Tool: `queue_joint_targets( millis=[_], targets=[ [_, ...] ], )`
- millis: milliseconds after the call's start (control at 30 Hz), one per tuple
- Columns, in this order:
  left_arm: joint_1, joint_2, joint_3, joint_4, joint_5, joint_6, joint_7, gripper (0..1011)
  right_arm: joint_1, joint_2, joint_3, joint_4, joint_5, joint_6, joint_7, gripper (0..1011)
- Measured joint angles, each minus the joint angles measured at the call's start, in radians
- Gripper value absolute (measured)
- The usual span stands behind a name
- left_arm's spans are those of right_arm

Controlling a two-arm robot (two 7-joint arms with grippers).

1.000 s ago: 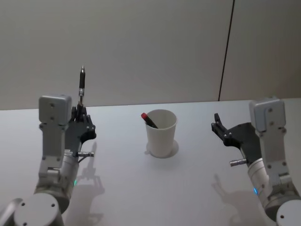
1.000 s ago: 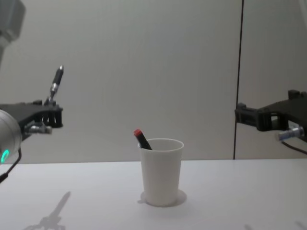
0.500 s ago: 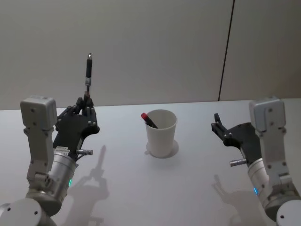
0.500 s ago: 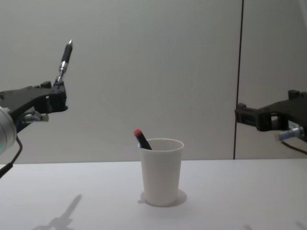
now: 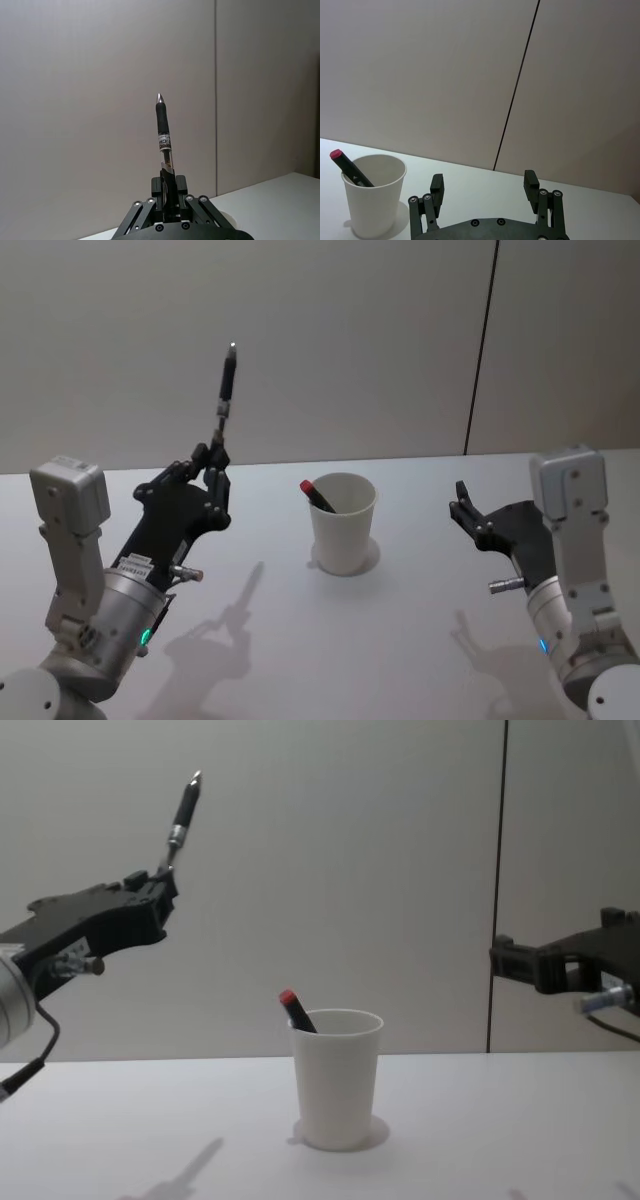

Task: Place the pen into the pen holder.

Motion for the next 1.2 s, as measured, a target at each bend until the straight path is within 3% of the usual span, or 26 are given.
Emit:
queue_joint_targets(
  millis=[600, 1200],
  targets=[
    [-0.039, 0.013, -0.010, 0.108, -0.107, -0.133, -0.366, 177, 0.000, 0.000, 0.000, 0.000, 0.000, 0.000, 0.000, 1002],
    [-0.124, 0.004, -0.006, 0.260, -0.200, -0.227, -0.766, 177, 0.000, 0.000, 0.000, 0.000, 0.000, 0.000, 0.000, 1002]
  ],
)
